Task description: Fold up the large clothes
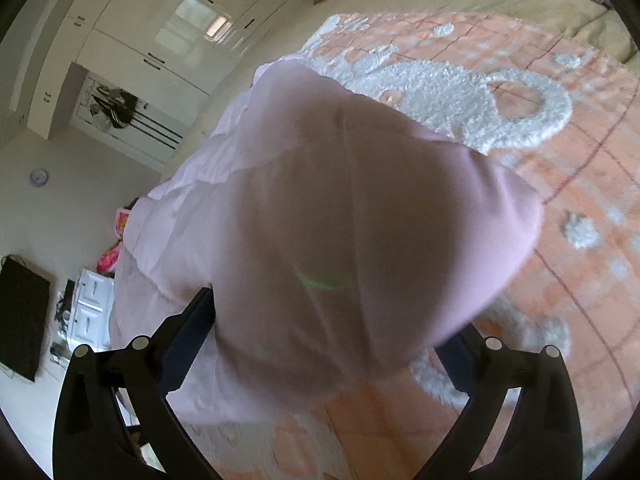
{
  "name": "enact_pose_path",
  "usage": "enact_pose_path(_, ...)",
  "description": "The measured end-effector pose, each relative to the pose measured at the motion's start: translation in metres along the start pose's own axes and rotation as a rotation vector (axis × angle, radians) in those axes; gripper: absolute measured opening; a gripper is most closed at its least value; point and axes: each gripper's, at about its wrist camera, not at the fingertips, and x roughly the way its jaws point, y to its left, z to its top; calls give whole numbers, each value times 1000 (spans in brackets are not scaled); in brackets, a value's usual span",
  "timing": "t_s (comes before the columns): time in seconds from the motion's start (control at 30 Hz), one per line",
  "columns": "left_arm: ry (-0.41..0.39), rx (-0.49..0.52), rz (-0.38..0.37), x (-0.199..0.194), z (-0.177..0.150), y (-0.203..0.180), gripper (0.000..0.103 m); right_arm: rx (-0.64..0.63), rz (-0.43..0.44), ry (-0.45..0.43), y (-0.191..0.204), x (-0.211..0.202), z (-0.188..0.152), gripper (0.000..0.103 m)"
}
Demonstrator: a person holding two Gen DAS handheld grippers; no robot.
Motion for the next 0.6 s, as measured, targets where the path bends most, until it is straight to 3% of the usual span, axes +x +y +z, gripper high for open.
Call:
enact_pose_path(0.23, -46, 14, 8, 11, 4, -2, 95, 14, 23, -33, -2, 18, 8, 98)
enact_pose_path(0.3, -58, 22, 9, 11, 4, -4, 91, 6, 22, -37, 0, 20, 8, 91)
enact_pose_path(0.33, -66, 28, 6, 10, 3, -5, 84, -1, 32, -35, 3, 20, 7, 80)
enact_pose_path(0.37, -75, 38, 2, 8, 3, -7, 79, -8, 46, -33, 5, 19, 8, 76)
enact_pose_path(0.43, -92, 72, 3, 5, 2, -15, 60, -31, 65, -35, 10, 16, 9, 57)
enact_pose_path(0.53, -111, 123, 9, -2, 2, -30, 40, -127, 53, -58, 28, 5, 7, 40)
enact_pose_path(0.6, -124, 162, 10, -10, 3, -40, 34, -192, 33, -75, 41, 0, 7, 35)
